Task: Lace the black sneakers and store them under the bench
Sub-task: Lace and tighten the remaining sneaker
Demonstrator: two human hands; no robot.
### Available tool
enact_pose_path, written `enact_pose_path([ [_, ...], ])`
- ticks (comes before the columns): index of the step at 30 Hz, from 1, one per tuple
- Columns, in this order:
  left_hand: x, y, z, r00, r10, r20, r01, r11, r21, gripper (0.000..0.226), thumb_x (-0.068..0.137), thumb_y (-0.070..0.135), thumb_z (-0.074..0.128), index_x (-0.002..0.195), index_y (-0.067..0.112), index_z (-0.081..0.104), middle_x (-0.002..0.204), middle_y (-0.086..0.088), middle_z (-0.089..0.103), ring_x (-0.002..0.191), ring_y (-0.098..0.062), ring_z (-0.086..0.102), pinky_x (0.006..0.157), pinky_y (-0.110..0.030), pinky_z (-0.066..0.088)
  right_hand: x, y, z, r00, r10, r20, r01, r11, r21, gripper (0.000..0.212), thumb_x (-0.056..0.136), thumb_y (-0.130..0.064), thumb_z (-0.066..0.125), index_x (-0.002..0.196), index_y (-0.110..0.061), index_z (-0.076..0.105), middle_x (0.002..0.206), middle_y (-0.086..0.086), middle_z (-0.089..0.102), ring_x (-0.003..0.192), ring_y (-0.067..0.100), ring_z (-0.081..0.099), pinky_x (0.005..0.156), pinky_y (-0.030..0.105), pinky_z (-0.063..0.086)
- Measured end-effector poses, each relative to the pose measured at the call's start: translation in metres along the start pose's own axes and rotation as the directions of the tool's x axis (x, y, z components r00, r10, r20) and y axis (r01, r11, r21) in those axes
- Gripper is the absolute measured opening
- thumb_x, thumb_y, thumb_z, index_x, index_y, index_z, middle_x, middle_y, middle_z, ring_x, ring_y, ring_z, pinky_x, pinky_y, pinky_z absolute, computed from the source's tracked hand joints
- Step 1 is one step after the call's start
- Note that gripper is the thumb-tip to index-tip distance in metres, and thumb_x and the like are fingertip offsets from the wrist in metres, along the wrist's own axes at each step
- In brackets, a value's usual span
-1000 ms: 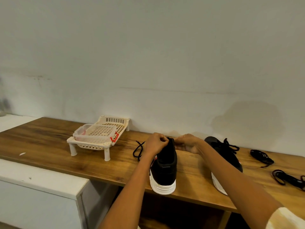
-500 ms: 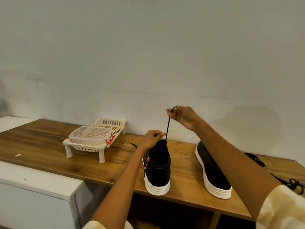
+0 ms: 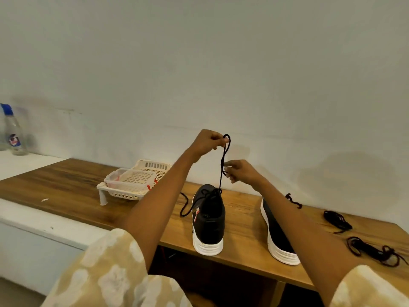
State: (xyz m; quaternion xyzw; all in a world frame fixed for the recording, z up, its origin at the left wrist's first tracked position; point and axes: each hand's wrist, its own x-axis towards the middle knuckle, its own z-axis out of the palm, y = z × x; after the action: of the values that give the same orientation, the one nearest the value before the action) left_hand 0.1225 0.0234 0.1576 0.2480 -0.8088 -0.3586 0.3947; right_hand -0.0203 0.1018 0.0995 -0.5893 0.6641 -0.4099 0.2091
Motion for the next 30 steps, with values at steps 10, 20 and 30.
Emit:
enact_pose_path([
  [10, -0.040, -0.061, 0.029, 0.957, -0.280, -0.070, 0.288, 0.946, 0.150, 0.027, 0.089, 0.029, 0.062, 0.106, 0.009, 0.057, 0.097, -0.008, 0.066, 0.082, -0.018, 0.059, 0.063, -0.025, 0.044, 0.000, 0.009, 0.018, 0.962, 0.211, -0.176, -0.145, 0.934, 0.327, 0.016, 0.098, -0.005, 0.044, 0.095, 0.001, 0.059, 0.067, 0.008, 0.052, 0.056, 0.017, 0.046, 0.055, 0.026, 0.043],
  [20, -0.034, -0.078, 0.039, 0.765, -0.605, 0.220, 0.401, 0.715, 0.572, 0.026, 0.089, 0.026, 0.062, 0.081, 0.009, 0.045, 0.087, -0.011, 0.060, 0.062, -0.016, 0.049, 0.061, -0.027, 0.049, 0.003, 0.073, 0.037, 0.846, 0.522, -0.109, -0.498, 0.847, 0.188, 0.025, 0.095, 0.001, 0.046, 0.071, -0.001, 0.043, 0.061, 0.012, 0.042, 0.049, 0.019, 0.037, 0.048, 0.029, 0.033],
  [30, -0.037, -0.091, 0.007, 0.673, -0.690, 0.266, 0.582, 0.716, 0.385, 0.019, 0.090, 0.016, 0.063, 0.094, -0.001, 0.056, 0.090, -0.013, 0.067, 0.058, -0.018, 0.061, 0.050, -0.024, 0.053, 0.006, 0.020, 0.029, 0.973, 0.183, -0.144, -0.167, 0.979, 0.113, 0.019, 0.095, -0.004, 0.052, 0.108, 0.006, 0.061, 0.082, 0.007, 0.057, 0.067, 0.015, 0.054, 0.062, 0.025, 0.050],
])
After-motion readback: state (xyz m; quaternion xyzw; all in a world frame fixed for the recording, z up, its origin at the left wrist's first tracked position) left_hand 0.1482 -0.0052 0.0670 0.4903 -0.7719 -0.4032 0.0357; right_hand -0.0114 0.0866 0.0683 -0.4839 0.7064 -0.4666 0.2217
